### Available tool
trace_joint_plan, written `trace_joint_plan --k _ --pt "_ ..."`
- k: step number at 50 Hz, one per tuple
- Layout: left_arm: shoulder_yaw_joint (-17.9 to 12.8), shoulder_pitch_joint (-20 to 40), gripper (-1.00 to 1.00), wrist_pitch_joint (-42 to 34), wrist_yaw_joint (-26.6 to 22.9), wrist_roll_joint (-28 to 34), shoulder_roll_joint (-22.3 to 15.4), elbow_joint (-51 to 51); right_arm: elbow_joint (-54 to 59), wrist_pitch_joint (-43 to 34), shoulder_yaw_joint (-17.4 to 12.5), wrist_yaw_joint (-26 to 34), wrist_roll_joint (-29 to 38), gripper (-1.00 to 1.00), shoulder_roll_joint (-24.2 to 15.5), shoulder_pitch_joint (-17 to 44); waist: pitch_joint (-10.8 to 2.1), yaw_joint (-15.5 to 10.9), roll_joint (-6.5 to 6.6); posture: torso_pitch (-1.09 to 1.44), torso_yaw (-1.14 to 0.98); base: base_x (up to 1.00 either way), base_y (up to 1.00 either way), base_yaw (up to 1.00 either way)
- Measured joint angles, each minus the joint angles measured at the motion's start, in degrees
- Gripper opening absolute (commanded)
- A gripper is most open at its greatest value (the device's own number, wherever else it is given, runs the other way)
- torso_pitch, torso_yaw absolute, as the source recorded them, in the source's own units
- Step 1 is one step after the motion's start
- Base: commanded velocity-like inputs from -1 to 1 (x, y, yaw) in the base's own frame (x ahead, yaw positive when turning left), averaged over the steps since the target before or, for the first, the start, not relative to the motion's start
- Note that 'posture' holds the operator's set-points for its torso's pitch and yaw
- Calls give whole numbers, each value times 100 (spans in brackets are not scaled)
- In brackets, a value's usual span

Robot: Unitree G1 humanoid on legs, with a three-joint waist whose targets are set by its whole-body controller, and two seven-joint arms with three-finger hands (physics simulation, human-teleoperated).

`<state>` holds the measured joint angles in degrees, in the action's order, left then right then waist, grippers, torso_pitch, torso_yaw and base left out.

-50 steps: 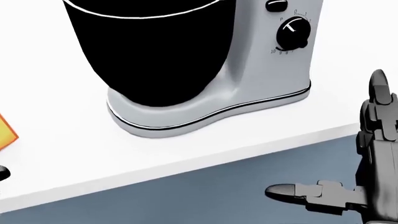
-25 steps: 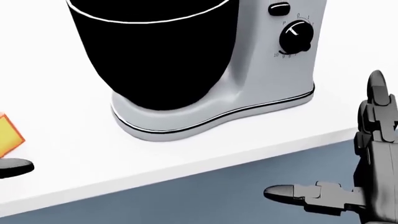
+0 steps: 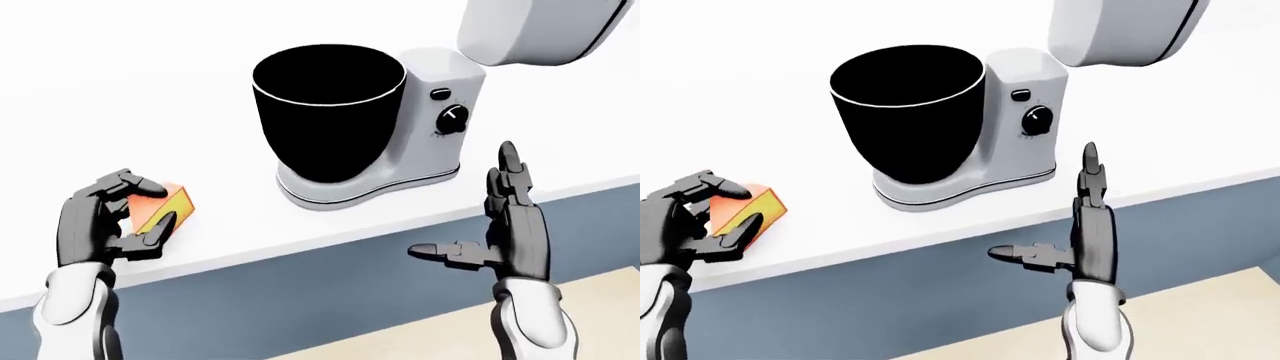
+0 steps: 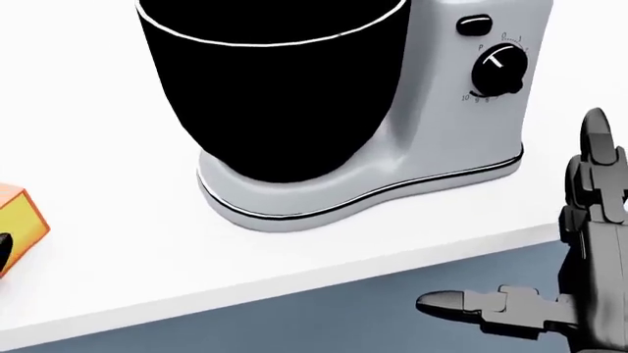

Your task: Place the cheese in the stand mixer bowl.

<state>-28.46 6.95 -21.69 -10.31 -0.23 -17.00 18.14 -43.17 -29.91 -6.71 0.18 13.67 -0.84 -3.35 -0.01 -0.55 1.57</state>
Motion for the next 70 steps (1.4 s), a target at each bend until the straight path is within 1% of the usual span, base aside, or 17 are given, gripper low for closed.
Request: trace_joint_plan --k 4,9,14,16,18,21,23,32,39,46,53,61,66,70 --pt "-15 49 -100 -246 -77 -35 -57 94 -10 7 -19 -8 7 100 1 -12 34 13 -13 0 0 0 0 0" --pt "-43 120 -100 -978 -211 -143 -173 589 -27 -2 0 -10 26 100 6 -8 110 53 -48 0 0 0 0 0" --pt "-225 313 -100 -1553 -268 -354 -364 1135 -21 4 -26 -11 24 100 7 -22 147 82 -62 0 0 0 0 0" --pt "-338 441 -100 -1791 -254 -451 -499 1347 -26 3 -29 -15 26 100 9 -29 152 87 -56 0 0 0 0 0" --pt "-444 487 -100 -1870 -223 -529 -558 1513 -37 5 -27 -15 27 100 10 -37 145 91 -33 0 0 0 0 0" --pt "-499 659 -100 -2133 -198 -656 -755 1634 -56 2 -38 -13 30 100 9 -38 156 77 -21 0 0 0 0 0" --pt "-548 713 -100 -2223 -173 -730 -822 1673 -72 3 -39 -7 26 100 10 -41 159 79 -9 0 0 0 0 0" --pt "-624 989 -100 -2722 -53 -1049 -1150 1881 -195 -55 -120 23 29 100 -4 -33 201 65 -29 0 0 0 0 0" --pt "-683 1448 -100 -3227 131 -1401 -1572 2098 -254 -64 -175 58 11 100 -17 -8 208 66 -36 0 0 0 0 0" --pt "-579 2123 -100 -3707 407 -1872 -2154 2054 -245 -64 -172 82 -3 100 -17 5 225 61 -27 0 0 0 0 0" --pt "-332 2748 -100 -3831 710 -2294 -2690 1716 -273 -88 -176 88 -4 100 -18 0 241 61 -5 0 0 0 0 0" --pt "-143 3116 -100 -3764 970 -2651 -3072 1351 -321 -109 -162 91 8 100 -16 8 253 67 1 0 0 0 0 0" --pt "77 3394 -100 -3635 1084 -2736 -3248 1061 -314 -107 -164 94 0 100 -11 4 256 63 -6 0 0 0 0 0" --pt "299 3693 -100 -3519 1084 -2714 -3373 754 -303 -98 -163 93 -3 100 -14 8 258 66 -15 0 0 0 0 0"
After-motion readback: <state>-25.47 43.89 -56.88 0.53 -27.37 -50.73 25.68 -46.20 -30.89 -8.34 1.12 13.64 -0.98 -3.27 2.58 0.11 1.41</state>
